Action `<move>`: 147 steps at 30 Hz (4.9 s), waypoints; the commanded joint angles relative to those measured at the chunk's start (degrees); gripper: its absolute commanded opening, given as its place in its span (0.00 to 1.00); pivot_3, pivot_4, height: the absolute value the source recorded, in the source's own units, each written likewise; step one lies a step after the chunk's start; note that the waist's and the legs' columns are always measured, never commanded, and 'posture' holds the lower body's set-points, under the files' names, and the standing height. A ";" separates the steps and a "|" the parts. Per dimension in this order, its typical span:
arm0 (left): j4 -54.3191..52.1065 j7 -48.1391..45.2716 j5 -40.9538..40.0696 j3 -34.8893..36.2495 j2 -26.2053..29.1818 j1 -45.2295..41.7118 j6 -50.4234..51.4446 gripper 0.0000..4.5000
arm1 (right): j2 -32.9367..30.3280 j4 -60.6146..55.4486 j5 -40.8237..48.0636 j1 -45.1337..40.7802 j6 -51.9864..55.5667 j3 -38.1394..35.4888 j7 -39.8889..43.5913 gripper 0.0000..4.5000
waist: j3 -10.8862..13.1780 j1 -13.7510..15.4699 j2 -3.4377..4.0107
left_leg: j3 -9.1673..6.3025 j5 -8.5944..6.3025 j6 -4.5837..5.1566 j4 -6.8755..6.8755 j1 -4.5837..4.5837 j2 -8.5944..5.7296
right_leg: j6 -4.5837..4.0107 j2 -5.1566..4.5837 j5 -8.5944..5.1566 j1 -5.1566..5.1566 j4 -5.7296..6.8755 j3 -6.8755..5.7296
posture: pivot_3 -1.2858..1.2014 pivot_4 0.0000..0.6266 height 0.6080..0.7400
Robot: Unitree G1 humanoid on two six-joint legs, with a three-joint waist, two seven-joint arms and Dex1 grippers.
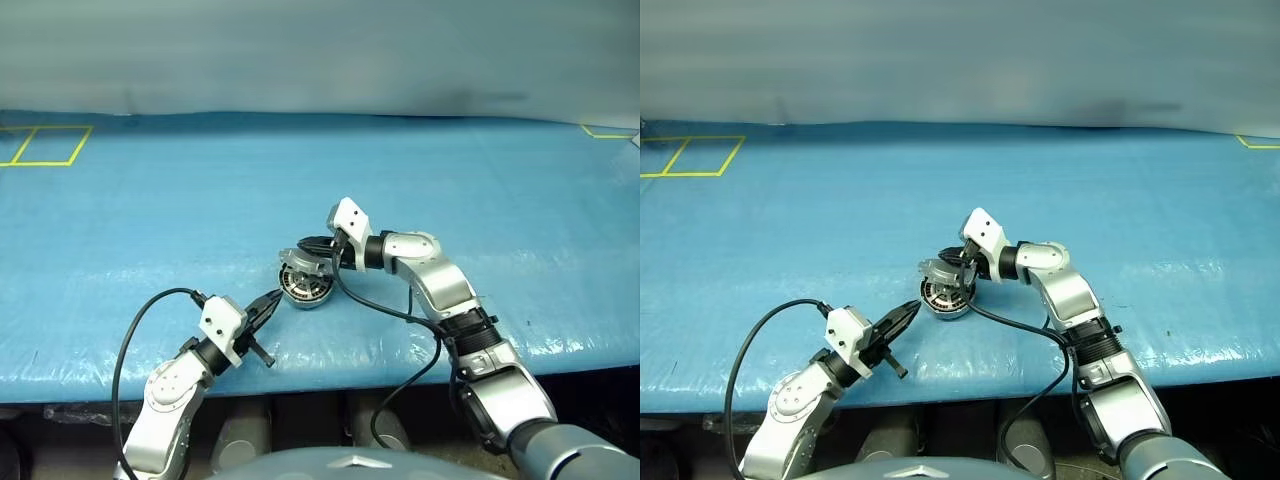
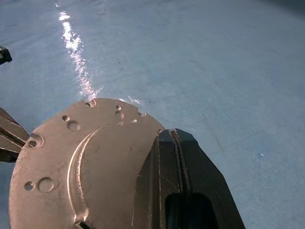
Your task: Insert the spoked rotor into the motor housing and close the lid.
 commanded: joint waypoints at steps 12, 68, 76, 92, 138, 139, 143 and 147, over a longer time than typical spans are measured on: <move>1.76 -0.29 -2.94 0.71 -0.37 0.15 -1.86 0.00 | 1.53 -8.32 2.97 7.90 4.40 2.65 -1.76 0.00 | 0.00 0.05 0.01 | 0.00 -0.01 -0.01 -0.01 -0.05 0.00 | -0.01 -0.01 -0.01 -0.05 -0.03 -0.01 | 0.52 0.24 1.00; 1.55 -0.83 -2.15 -1.52 0.58 0.07 -0.66 0.00 | 4.12 -26.23 0.06 17.48 15.59 6.10 -27.46 0.67 | 0.00 0.11 0.01 | -0.01 -0.04 -0.06 -0.09 -0.55 0.02 | -0.03 -0.05 -0.04 -0.59 -0.09 -0.07 | 0.52 0.24 1.00; 1.39 -0.73 -2.11 -1.41 0.57 -0.14 -0.37 0.00 | 3.64 -25.75 -0.93 17.49 14.49 6.51 -27.21 0.67 | -0.01 0.10 0.01 | -0.01 -0.04 -0.06 -0.10 -0.55 0.02 | -0.03 -0.05 -0.04 -0.60 -0.09 -0.07 | 0.52 0.24 1.00; 0.78 -0.27 -2.19 -1.44 0.64 0.07 0.22 0.00 | 2.06 -20.20 -4.37 18.67 7.25 8.59 -25.76 0.67 | -0.02 0.02 0.00 | -0.01 -0.04 -0.06 -0.08 -0.48 0.05 | -0.03 -0.04 -0.04 -0.56 -0.08 -0.07 | 0.52 0.24 1.00; 1.31 -2.29 -20.63 5.11 11.85 -32.89 51.10 0.00 | 2.01 -19.77 -1.92 20.44 9.25 7.84 -22.02 0.67 | -0.03 0.02 -0.03 | -0.24 -0.03 -0.06 -0.14 -0.29 0.00 | -0.02 -0.01 -0.06 -0.18 -0.18 -0.27 | 0.52 0.24 1.00; 1.53 -2.79 -20.41 4.54 12.35 -33.21 51.52 0.00 | 2.10 -19.77 -1.90 20.40 9.22 7.79 -22.03 0.67 | -0.03 0.03 -0.03 | -0.23 -0.03 -0.06 -0.15 -0.29 0.00 | -0.02 -0.01 -0.07 -0.18 -0.18 -0.27 | 0.52 0.24 1.00; 2.15 -4.43 -20.01 2.50 13.71 -34.18 53.21 0.00 | 2.39 -19.74 -1.95 20.16 9.20 7.73 -22.08 0.67 | -0.03 0.04 -0.03 | -0.24 -0.03 -0.06 -0.15 -0.29 0.00 | -0.03 -0.02 -0.07 -0.17 -0.19 -0.27 | 0.52 0.24 1.00; 2.92 -5.14 -18.75 0.33 14.66 -34.70 53.86 0.00 | 2.69 -19.69 -1.91 20.13 9.06 7.54 -22.22 0.67 | -0.03 0.00 -0.03 | -0.24 -0.03 -0.06 -0.19 -0.27 0.01 | -0.04 -0.01 -0.08 -0.18 -0.18 -0.27 | 0.52 0.24 1.00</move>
